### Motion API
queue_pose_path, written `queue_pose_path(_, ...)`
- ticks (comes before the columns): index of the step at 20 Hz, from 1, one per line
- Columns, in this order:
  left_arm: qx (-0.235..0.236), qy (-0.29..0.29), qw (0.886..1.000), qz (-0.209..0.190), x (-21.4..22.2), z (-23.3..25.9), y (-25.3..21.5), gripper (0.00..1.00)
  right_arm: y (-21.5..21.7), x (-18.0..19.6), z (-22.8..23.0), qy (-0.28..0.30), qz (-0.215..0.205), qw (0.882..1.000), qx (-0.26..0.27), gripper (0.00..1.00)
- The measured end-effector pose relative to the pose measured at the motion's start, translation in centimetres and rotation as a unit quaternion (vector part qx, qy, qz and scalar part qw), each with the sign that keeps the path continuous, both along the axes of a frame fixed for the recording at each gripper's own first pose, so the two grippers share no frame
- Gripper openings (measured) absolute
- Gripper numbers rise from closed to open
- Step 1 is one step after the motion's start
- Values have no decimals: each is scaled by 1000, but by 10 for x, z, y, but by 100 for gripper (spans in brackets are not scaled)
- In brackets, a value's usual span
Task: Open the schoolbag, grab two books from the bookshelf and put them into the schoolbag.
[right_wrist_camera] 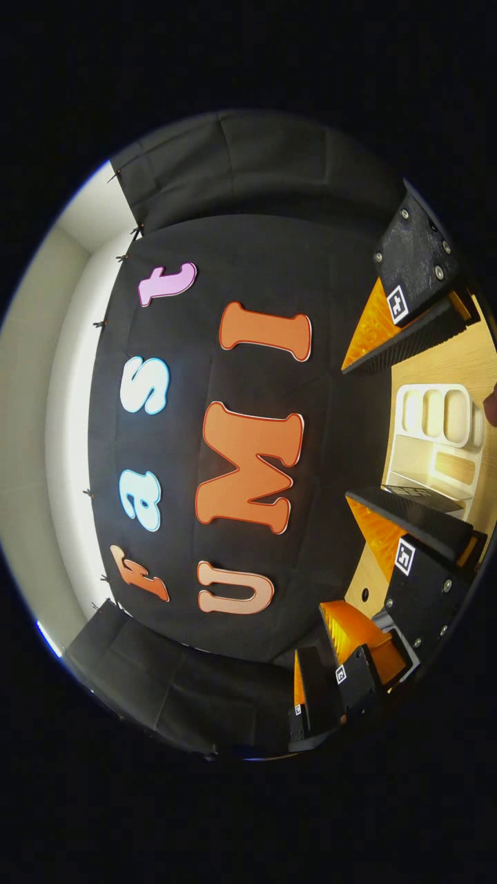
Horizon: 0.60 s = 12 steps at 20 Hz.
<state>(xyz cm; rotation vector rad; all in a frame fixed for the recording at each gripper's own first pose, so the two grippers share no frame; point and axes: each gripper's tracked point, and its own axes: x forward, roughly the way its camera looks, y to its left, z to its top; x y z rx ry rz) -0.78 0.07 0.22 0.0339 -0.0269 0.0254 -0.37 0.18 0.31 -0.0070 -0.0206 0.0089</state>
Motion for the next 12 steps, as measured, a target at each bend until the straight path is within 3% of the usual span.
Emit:
queue_pose_path(9, 7, -7, 1000, 12, 3, -1, 5, 95, -7, 0, 0, -4, -1, 1000, -4, 96)
queue_pose_path(12, 42, -7, 999, 25, 6, -1, 14, 96, -13, 4, -2, -5, -2, 1000, -4, 96)
